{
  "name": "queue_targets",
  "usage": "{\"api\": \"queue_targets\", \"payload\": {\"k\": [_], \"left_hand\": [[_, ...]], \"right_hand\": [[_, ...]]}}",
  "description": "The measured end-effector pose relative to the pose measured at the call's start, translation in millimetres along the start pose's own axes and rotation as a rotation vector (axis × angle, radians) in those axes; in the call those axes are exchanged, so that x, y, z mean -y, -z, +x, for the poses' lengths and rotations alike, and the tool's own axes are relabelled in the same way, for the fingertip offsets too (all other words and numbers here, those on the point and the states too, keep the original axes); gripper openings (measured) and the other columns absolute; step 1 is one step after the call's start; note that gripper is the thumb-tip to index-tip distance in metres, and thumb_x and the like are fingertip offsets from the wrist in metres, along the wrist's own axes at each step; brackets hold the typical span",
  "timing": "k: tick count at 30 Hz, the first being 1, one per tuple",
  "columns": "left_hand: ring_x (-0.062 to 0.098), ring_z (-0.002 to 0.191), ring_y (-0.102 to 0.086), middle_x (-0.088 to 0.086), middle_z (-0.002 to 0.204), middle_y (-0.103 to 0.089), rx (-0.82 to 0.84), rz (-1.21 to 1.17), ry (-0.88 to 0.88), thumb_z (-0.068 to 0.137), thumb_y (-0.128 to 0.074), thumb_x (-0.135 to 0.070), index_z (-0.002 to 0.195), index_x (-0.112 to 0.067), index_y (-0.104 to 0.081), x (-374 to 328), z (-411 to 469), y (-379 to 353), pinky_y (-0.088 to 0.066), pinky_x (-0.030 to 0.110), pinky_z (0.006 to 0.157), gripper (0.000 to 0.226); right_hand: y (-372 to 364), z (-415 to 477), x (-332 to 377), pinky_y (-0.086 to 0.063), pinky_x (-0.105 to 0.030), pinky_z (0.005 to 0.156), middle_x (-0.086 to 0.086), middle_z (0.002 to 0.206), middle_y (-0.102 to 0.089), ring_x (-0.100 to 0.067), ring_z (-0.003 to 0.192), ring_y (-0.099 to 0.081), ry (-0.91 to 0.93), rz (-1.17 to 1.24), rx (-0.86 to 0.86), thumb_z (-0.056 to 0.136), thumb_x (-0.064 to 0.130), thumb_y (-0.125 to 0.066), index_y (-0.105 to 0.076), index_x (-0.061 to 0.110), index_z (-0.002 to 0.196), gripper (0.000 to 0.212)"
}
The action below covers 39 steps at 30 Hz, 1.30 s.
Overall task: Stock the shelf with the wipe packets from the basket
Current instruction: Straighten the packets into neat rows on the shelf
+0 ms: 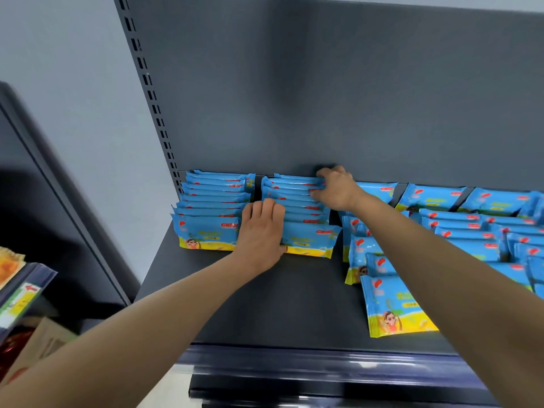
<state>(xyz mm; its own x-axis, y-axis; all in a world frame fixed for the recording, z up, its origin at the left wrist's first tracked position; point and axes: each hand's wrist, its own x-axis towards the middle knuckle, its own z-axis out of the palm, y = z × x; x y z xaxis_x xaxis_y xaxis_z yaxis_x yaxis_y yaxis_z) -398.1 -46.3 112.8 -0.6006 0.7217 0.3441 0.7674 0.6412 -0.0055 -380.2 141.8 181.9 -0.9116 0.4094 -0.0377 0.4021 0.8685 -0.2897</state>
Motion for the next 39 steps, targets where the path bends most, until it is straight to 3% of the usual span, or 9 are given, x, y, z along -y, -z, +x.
{"api": "queue_targets", "payload": {"k": [4, 7, 10, 14, 20, 27, 29, 32, 39], "left_hand": [[0.029, 0.128, -0.029, 0.01, 0.137, -0.031, -0.018, -0.008, -0.024, 0.067, -0.07, -0.044, 0.13, -0.013, -0.032, 2.7, -2.5, 1.4, -0.002, 0.045, 0.114, 0.08], [0.032, 0.14, -0.009, 0.013, 0.15, -0.01, 0.059, 0.035, -0.005, 0.071, -0.063, -0.057, 0.143, -0.016, -0.011, 8.1, 1.6, 6.0, 0.016, 0.044, 0.111, 0.098], [0.032, 0.141, -0.013, 0.017, 0.152, -0.01, 0.128, 0.062, 0.036, 0.072, -0.059, -0.065, 0.145, -0.018, -0.005, 12.8, 7.4, 9.0, 0.021, 0.043, 0.107, 0.102], [0.029, 0.135, -0.028, 0.014, 0.147, -0.024, 0.131, 0.089, 0.02, 0.072, -0.058, -0.065, 0.143, -0.015, -0.014, 10.0, 10.2, 12.1, 0.024, 0.044, 0.106, 0.097], [0.027, 0.137, -0.021, 0.011, 0.143, -0.025, 0.108, 0.144, 0.0, 0.07, -0.056, -0.069, 0.142, -0.014, -0.022, 9.7, 11.9, 16.5, 0.022, 0.046, 0.108, 0.097], [0.027, 0.136, -0.026, 0.011, 0.143, -0.032, 0.124, 0.253, -0.048, 0.07, -0.053, -0.069, 0.14, -0.009, -0.029, 7.4, 16.8, 21.3, 0.015, 0.051, 0.114, 0.095], [0.027, 0.136, -0.026, 0.011, 0.142, -0.033, 0.121, 0.244, -0.019, 0.069, -0.053, -0.069, 0.138, -0.009, -0.029, 7.7, 15.0, 20.5, 0.014, 0.049, 0.114, 0.095], [0.028, 0.138, -0.021, 0.011, 0.146, -0.026, 0.127, 0.203, 0.006, 0.069, -0.053, -0.069, 0.14, -0.01, -0.021, 9.8, 12.2, 18.5, 0.015, 0.048, 0.112, 0.098], [0.027, 0.141, -0.018, 0.016, 0.15, -0.021, 0.199, 0.181, -0.038, 0.071, -0.051, -0.071, 0.144, -0.007, -0.014, 8.6, 21.1, 20.3, 0.021, 0.047, 0.109, 0.104]], "right_hand": [[-2.2, 4.0, -3.3, -0.035, -0.033, 0.104, -0.017, 0.143, -0.028, -0.032, 0.125, -0.043, -0.026, 0.087, 0.047, 0.089, 0.033, -0.058, -0.035, 0.005, 0.139, 0.062], [-3.4, 7.7, -1.5, -0.037, -0.031, 0.1, -0.016, 0.139, -0.027, -0.032, 0.118, -0.048, -0.03, 0.087, 0.055, 0.09, 0.029, -0.056, -0.042, 0.001, 0.132, 0.052], [-5.7, 11.3, 1.2, -0.04, -0.032, 0.095, -0.017, 0.136, -0.031, -0.032, 0.112, -0.051, -0.047, 0.087, 0.059, 0.09, 0.029, -0.052, -0.046, 0.0, 0.126, 0.046], [-8.1, 16.3, 4.8, -0.041, -0.028, 0.079, -0.016, 0.123, -0.054, -0.027, 0.104, -0.055, -0.036, 0.135, 0.027, 0.089, 0.032, -0.057, -0.058, 0.001, 0.115, 0.04], [-3.0, 10.8, 2.8, -0.042, -0.027, 0.093, -0.011, 0.125, -0.059, -0.024, 0.115, -0.054, -0.061, 0.292, -0.048, 0.086, 0.012, -0.062, -0.057, 0.005, 0.123, 0.038], [6.6, 1.7, 9.3, -0.041, -0.026, 0.058, -0.025, 0.117, -0.06, -0.027, 0.087, -0.055, -0.23, 0.304, 0.085, 0.091, 0.004, -0.045, -0.056, -0.008, 0.116, 0.03], [1.8, 0.6, 8.7, -0.048, -0.031, 0.064, -0.025, 0.115, -0.06, -0.03, 0.095, -0.059, -0.262, 0.408, 0.09, 0.091, 0.002, -0.045, -0.058, -0.007, 0.112, 0.026], [-3.8, 1.0, -0.2, -0.052, -0.042, 0.092, -0.027, 0.109, -0.062, -0.032, 0.101, -0.063, -0.368, 0.666, 0.051, 0.091, -0.001, -0.042, -0.058, -0.003, 0.098, 0.018], [-0.1, -3.4, 3.7, -0.055, -0.036, 0.08, -0.022, 0.114, -0.062, -0.027, 0.088, -0.066, -0.378, 0.816, 0.112, 0.093, 0.0, -0.043, -0.057, -0.001, 0.106, 0.02]]}}
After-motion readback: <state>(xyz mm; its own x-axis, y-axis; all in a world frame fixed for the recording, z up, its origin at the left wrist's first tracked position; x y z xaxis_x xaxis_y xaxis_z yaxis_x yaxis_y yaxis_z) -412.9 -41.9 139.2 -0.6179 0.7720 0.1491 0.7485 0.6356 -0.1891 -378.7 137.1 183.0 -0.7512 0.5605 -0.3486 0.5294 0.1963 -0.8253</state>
